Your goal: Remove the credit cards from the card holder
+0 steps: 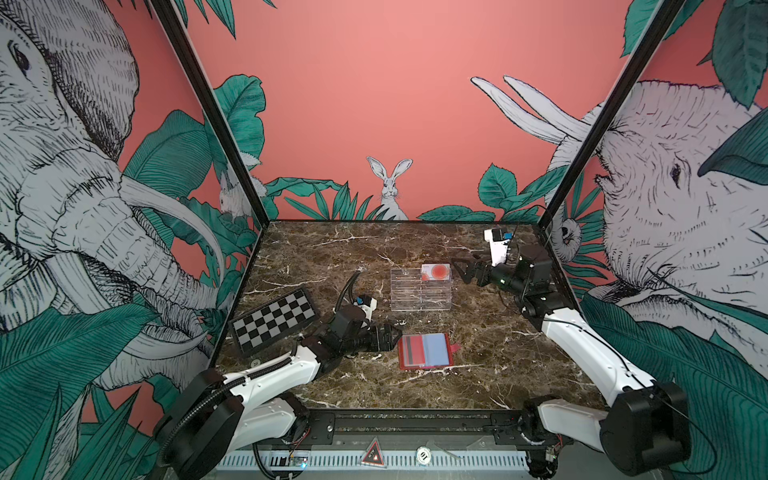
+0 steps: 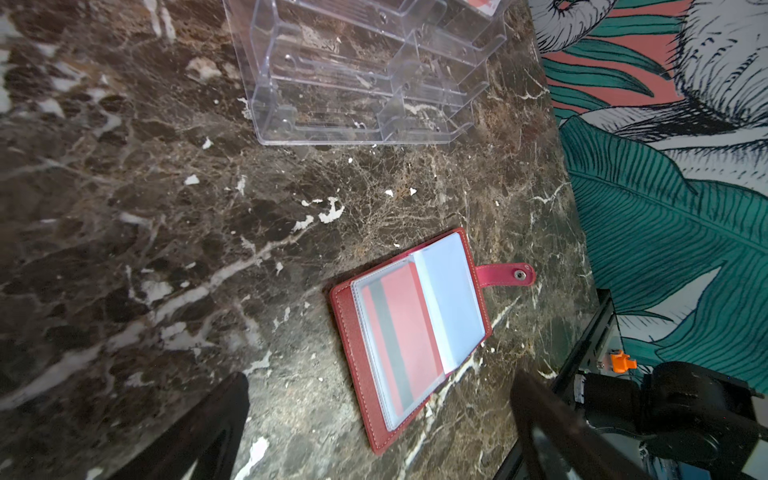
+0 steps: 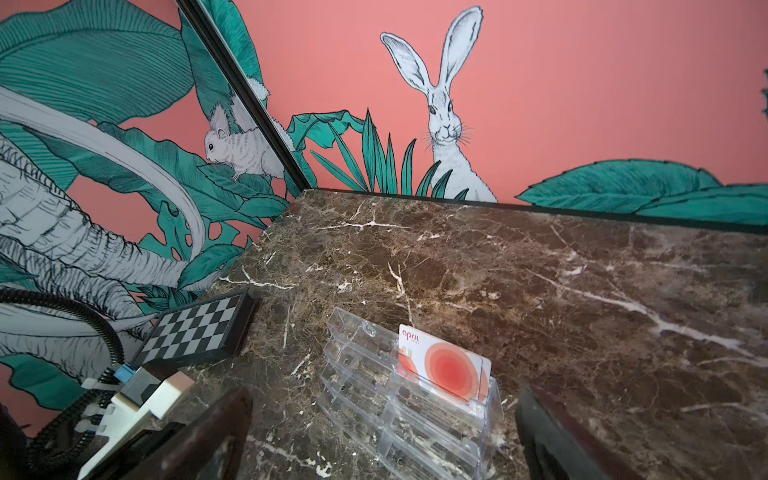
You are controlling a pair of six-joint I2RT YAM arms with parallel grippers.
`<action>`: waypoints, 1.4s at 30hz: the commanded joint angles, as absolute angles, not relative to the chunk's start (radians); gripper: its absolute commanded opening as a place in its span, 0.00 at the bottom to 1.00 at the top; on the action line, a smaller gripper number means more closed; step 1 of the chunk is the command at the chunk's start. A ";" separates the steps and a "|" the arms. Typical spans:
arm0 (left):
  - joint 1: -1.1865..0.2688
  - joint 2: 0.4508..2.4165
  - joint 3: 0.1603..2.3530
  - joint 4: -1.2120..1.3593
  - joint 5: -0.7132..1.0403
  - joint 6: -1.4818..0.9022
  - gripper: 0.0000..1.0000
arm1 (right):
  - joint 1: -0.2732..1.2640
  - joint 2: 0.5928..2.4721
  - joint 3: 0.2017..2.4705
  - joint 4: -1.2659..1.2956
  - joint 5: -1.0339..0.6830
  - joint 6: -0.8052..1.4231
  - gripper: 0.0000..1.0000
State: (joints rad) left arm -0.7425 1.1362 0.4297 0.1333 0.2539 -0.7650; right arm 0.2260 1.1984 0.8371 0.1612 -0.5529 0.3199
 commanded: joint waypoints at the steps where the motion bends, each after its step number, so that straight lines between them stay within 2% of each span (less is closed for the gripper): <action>1: -0.738 1.111 0.406 0.150 0.264 -0.783 0.98 | 0.223 1.194 0.817 0.198 -0.551 0.398 0.98; 15: -0.738 1.029 0.349 0.086 0.252 -0.784 0.99 | 0.230 1.197 0.710 0.201 -0.577 0.550 0.87; 25: -0.737 1.024 0.302 0.120 0.272 -0.829 0.99 | 0.245 1.194 0.650 0.136 -0.604 0.586 0.68; 29: -0.738 1.024 0.283 0.129 0.282 -0.843 0.99 | 0.257 1.165 0.599 0.153 -0.596 0.599 0.65; 42: -0.738 0.999 0.247 0.134 0.296 -0.866 0.99 | 0.309 1.111 0.485 0.144 -0.545 0.608 0.33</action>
State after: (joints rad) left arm -0.7425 1.0176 0.2653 0.1219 0.2878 -0.8501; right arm 0.3008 1.1282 0.5049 0.1265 -0.5640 0.6022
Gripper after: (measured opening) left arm 0.987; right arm 0.343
